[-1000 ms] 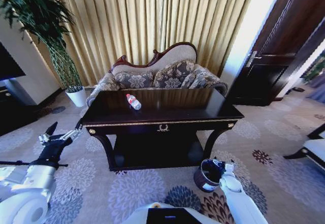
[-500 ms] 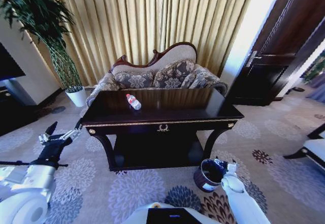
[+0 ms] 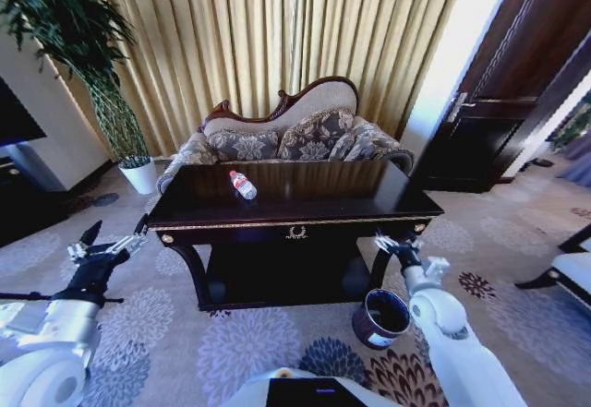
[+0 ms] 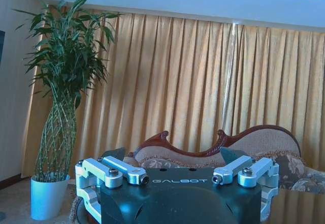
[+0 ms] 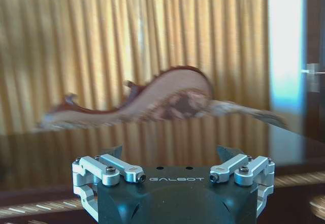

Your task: Move to the front of the table and place the trash on the table into the trash bin.

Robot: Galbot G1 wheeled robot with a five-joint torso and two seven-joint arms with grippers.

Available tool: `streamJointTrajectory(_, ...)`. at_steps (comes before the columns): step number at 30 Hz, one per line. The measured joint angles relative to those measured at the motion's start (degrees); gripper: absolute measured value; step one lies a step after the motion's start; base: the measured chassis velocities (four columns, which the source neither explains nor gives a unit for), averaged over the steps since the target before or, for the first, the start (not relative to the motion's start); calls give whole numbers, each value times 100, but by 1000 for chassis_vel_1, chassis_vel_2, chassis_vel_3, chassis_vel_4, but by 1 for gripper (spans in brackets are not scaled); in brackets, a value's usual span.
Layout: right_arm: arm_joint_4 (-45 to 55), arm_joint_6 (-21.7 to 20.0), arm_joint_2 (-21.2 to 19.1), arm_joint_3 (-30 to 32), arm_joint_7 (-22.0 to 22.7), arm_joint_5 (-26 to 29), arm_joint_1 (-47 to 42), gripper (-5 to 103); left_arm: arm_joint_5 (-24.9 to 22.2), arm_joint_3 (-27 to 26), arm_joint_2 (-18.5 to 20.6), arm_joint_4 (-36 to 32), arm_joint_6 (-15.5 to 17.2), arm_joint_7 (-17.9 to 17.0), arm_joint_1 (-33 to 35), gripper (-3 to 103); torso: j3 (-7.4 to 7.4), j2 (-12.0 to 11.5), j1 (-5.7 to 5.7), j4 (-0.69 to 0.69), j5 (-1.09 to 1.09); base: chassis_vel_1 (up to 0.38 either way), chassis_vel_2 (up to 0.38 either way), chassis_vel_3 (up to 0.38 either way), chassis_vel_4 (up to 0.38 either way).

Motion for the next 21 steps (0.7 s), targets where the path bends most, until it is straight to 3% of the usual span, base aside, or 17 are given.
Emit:
streamJointTrajectory(10, 1258, -233, -112, 14, 103, 7, -357, 100, -34, -47, 19, 0, 10, -57, -69, 100, 0, 0, 0, -1, 0, 0, 0, 0, 0)
streamJointTrajectory(15, 1271, -206, -97, 9, -6, -406, -364, 100, -34, -38, 31, 0, 15, -61, -75, 100, 0, 0, 0, 0, 1, 0, 0, 0, 0)
streamJointTrajectory(21, 1267, -183, -80, -64, -66, -483, -395, 100, -35, -72, 46, 0, 21, -62, -58, 100, 0, 0, 0, 0, 1, 0, 0, 0, 0)
